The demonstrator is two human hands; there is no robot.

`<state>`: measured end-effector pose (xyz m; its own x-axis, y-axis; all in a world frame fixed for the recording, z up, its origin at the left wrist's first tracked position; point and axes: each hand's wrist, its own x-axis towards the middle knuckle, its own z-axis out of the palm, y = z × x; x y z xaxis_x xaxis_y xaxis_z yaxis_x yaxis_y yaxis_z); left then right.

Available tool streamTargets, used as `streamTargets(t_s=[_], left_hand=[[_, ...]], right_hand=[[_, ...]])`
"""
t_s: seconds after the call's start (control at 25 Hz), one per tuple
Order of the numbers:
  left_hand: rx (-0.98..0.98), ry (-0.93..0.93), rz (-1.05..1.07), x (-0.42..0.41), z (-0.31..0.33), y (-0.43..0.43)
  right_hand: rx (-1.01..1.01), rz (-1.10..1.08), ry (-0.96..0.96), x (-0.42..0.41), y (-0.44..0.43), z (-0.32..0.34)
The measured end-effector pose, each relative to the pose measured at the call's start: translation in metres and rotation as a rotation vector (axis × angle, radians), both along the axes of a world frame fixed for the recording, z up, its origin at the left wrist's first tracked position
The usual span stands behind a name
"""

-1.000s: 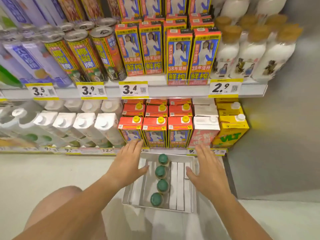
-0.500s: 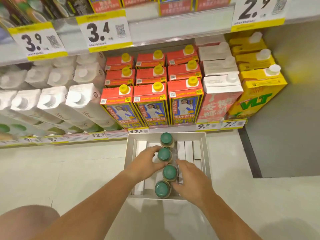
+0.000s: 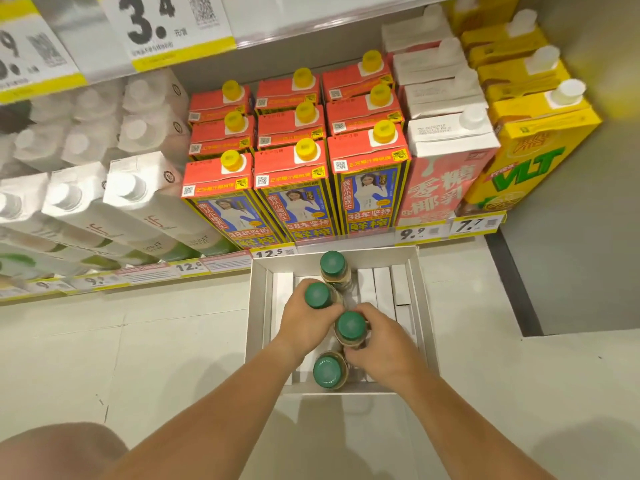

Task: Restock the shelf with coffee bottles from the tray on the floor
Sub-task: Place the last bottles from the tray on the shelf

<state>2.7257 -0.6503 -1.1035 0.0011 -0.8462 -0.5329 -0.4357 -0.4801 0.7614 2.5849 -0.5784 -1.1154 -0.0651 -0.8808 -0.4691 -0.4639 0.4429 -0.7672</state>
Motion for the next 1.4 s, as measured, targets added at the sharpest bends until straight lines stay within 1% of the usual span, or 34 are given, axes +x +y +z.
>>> streamTargets(t_s=[0.16, 0.28, 0.36, 0.48, 0.56, 0.68, 0.8, 0.92, 1.04, 1.12, 1.24, 1.32, 1.4], left_hand=[[-0.02, 0.06, 0.104, 0.007, 0.007, 0.001], [-0.069, 0.029, 0.157, 0.021, 0.017, -0.001], [-0.111, 0.049, 0.159, 0.031, 0.022, -0.006], [-0.144, 0.075, 0.14, 0.037, 0.042, -0.011], [-0.174, 0.105, 0.089, 0.038, 0.073, -0.016], [-0.232, 0.125, -0.056, 0.043, 0.138, -0.026], [-0.357, 0.131, -0.193, 0.045, 0.212, -0.036], [-0.514, 0.122, -0.261, 0.038, 0.294, -0.041], [-0.66, 0.128, -0.257, 0.019, 0.381, -0.038], [-0.75, 0.113, -0.238, 0.003, 0.435, -0.041], [-0.893, 0.089, -0.238, -0.019, 0.514, -0.048], [-0.978, 0.085, -0.204, -0.033, 0.564, -0.057], [-1.027, 0.083, -0.158, -0.045, 0.605, -0.076]], right_hand=[[0.008, -0.108, -0.148, 0.002, -0.004, 0.002], [0.034, -0.233, -0.233, -0.004, -0.008, 0.003], [0.014, -0.268, -0.266, -0.009, -0.012, 0.01], [-0.059, -0.276, -0.319, -0.013, -0.019, 0.041], [-0.107, -0.299, -0.362, -0.018, -0.027, 0.075], [-0.164, -0.286, -0.388, -0.028, -0.037, 0.137], [-0.22, -0.285, -0.384, -0.04, -0.046, 0.195], [-0.325, -0.295, -0.343, -0.053, -0.057, 0.262], [-0.42, -0.275, -0.331, -0.074, -0.065, 0.34], [-0.483, -0.225, -0.328, -0.088, -0.074, 0.392], [-0.598, -0.193, -0.383, -0.102, -0.09, 0.469], [-0.693, -0.159, -0.434, -0.11, -0.102, 0.52], [-0.745, -0.101, -0.477, -0.116, -0.115, 0.567]])
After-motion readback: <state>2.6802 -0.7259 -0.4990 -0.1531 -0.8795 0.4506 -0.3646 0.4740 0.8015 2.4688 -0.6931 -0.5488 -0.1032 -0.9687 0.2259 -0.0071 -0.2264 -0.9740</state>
